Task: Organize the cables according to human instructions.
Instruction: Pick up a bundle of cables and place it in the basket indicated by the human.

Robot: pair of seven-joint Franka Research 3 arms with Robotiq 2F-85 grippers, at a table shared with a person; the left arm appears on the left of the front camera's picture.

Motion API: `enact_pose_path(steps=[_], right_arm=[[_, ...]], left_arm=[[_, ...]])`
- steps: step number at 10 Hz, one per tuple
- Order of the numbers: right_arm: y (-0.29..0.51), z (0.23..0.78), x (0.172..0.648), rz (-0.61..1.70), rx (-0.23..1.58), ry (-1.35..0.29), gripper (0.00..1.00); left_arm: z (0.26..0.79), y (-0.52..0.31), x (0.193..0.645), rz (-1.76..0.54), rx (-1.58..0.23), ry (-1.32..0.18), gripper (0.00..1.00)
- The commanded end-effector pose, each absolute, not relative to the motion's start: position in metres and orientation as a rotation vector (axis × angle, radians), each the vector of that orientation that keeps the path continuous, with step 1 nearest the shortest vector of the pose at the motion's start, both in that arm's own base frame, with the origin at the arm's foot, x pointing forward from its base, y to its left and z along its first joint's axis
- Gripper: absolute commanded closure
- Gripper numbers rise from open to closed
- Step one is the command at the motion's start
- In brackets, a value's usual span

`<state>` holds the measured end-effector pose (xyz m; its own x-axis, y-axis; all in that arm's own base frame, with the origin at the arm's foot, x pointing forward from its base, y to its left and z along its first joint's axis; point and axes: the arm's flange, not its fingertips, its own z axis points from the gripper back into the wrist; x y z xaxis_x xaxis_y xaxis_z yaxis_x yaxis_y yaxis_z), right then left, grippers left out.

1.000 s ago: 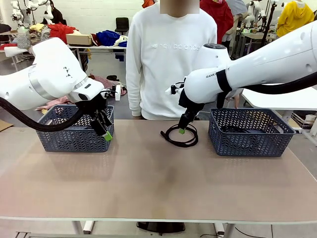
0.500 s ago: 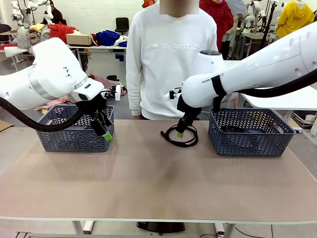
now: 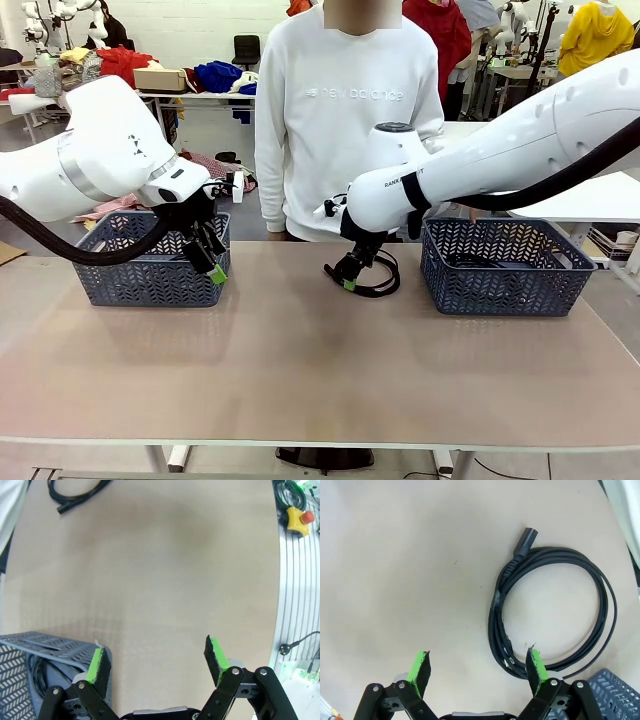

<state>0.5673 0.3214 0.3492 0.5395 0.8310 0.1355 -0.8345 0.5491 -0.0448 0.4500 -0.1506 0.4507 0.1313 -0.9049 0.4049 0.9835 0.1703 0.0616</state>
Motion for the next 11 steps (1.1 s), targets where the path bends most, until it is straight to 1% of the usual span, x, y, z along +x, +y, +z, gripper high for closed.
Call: enact_pose_path(steps=[1,7,11], right_arm=[[0.334,0.347,0.578,0.974,-0.019,-0.125,0.0],[0.343,0.327,0.594,0.99,0.001,-0.084,0.0],[0.347,0.316,0.601,0.967,-0.013,-0.089,0.0]], left_arm=[[0.452,-0.149,0.452,-1.394,-0.246,-0.384,0.02],[0.452,-0.149,0.452,-1.394,-0.246,-0.384,0.02],[0.452,-0.149,0.452,-1.394,-0.246,-0.384,0.02]])
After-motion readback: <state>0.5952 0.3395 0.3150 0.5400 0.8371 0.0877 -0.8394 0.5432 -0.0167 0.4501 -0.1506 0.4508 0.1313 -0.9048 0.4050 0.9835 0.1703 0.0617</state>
